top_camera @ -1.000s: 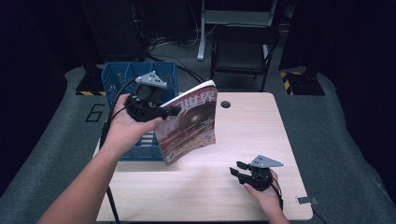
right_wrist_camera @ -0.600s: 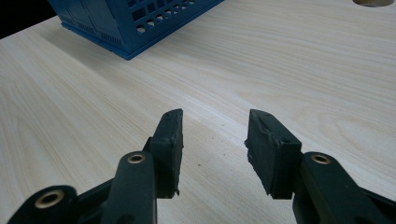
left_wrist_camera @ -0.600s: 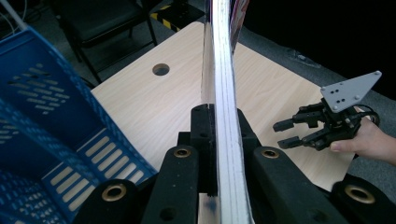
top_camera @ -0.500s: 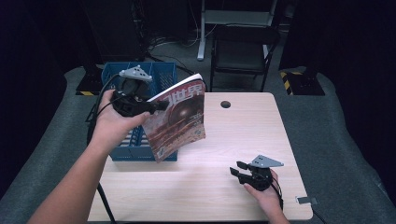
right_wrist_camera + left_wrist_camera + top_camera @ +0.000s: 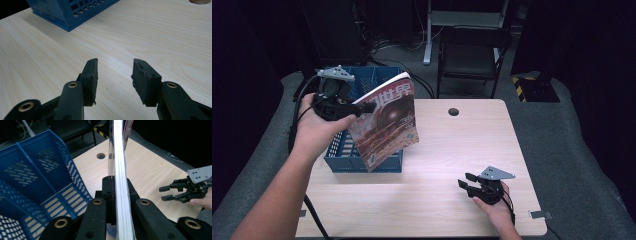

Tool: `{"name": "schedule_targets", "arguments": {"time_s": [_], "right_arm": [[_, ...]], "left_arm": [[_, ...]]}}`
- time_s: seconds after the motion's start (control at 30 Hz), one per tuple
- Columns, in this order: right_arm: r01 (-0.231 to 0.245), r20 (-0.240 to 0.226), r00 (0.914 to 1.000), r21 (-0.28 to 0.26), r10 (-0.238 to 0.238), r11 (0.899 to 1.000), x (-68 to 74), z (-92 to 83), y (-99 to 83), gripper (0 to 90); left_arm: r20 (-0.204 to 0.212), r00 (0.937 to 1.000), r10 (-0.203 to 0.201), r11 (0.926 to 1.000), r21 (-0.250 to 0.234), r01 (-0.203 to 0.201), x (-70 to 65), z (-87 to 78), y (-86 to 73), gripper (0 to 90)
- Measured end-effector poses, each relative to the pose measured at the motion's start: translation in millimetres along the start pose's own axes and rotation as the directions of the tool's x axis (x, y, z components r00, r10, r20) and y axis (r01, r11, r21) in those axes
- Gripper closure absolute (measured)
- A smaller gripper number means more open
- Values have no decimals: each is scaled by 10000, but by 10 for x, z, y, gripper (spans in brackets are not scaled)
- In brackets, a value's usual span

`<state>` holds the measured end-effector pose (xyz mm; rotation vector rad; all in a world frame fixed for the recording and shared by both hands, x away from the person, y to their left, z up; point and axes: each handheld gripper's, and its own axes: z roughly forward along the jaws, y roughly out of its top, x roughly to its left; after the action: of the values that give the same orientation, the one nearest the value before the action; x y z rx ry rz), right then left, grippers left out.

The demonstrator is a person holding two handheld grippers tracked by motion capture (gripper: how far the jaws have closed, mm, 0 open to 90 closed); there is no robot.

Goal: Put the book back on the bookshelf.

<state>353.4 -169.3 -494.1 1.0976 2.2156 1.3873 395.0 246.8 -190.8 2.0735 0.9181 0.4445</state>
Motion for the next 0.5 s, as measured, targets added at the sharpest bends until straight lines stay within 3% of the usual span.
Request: {"name": "schedule_targets", "arguments": {"time_s": [0.13,0.3,0.5], "right_arm": [[-24,-1,10000,17,24,10000,2,-1,-1,554],[80,-17,10000,103,-80,9999,-2,4,-2,554],[79,-48,10000,132,-78,9999,-3,11,-10,555]], "left_arm": [[-348,9984,-437,9989,-183,431,95,-28,-46,844],[-793,9946,-676,9977,-95,670,197,-50,-89,844],[-1186,9853,-1228,9924,-182,1215,311,-101,-138,844]]}}
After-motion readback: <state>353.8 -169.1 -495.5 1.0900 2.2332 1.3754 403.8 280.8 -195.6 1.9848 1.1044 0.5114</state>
